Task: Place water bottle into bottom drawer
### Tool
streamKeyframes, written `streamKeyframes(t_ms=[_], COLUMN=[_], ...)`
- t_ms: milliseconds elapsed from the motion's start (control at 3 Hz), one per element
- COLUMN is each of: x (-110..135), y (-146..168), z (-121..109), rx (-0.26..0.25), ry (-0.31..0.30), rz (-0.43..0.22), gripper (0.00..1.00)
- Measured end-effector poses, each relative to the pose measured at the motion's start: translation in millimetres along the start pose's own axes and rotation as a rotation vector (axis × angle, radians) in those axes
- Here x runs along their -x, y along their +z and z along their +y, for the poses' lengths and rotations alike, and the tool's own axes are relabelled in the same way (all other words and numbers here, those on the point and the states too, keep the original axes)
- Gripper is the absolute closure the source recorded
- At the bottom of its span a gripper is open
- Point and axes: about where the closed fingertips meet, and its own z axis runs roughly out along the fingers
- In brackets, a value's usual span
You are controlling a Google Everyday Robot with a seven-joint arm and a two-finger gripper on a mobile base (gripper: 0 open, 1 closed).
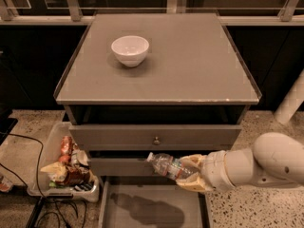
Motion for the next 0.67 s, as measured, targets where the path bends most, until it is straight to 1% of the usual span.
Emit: streamKeyframes(t_ms=[333,667], x=[-32.5,-64.3], y=[26.9,53.0], z=[-9.6,-25.0], rx=[-0.047,-0.094], ry=[0.01,-0.019], rz=[0.014,0.002], gripper=[1.0,1.0])
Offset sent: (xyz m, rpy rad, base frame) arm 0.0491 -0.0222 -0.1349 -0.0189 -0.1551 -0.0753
